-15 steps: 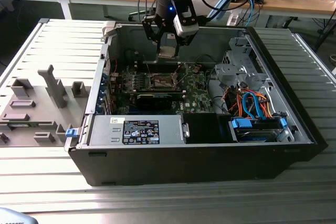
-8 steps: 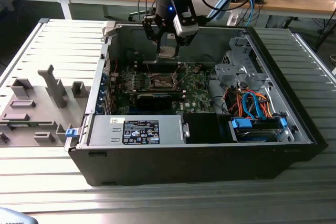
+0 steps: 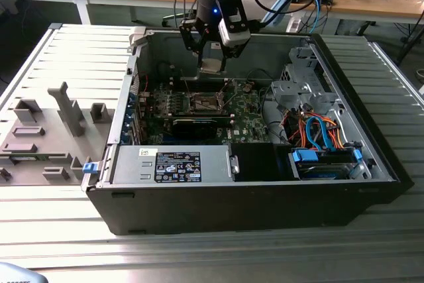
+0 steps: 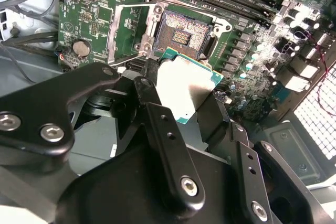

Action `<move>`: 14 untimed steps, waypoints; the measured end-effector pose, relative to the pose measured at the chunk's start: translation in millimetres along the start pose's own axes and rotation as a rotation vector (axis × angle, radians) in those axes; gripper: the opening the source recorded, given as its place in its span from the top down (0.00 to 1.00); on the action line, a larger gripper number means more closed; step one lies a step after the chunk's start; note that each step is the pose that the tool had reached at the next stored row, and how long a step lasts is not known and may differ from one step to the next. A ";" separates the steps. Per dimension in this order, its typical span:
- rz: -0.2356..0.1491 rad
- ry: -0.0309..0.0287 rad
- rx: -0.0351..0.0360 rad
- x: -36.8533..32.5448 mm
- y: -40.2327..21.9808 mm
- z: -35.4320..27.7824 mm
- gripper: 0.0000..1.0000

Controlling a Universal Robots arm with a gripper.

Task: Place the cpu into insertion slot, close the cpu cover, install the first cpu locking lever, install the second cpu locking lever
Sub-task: 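Place the cpu into insertion slot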

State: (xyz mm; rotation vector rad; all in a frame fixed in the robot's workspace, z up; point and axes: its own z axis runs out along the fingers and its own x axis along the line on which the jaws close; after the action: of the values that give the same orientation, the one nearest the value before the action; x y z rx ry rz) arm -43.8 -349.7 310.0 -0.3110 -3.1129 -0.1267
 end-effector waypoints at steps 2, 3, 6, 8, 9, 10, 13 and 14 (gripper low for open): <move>0.002 -0.0001 0.0000 0.0 0.0 0.0 0.46; 0.002 -0.0001 0.0000 0.0 0.0 0.0 0.46; 0.006 -0.0004 -0.0001 0.0 0.0 0.0 0.46; 0.008 -0.0006 -0.0001 0.0 0.0 0.0 0.46; 0.009 -0.0007 -0.0001 0.0 0.0 0.0 0.46; 0.010 -0.0008 -0.0002 0.0 0.0 0.1 0.46; 0.014 -0.0011 -0.0002 0.0 0.0 0.1 0.46; 0.015 -0.0012 -0.0002 0.0 0.0 0.1 0.46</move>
State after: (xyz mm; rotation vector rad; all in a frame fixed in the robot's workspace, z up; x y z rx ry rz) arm -43.8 -349.7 310.0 -0.3346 -3.1110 -0.1268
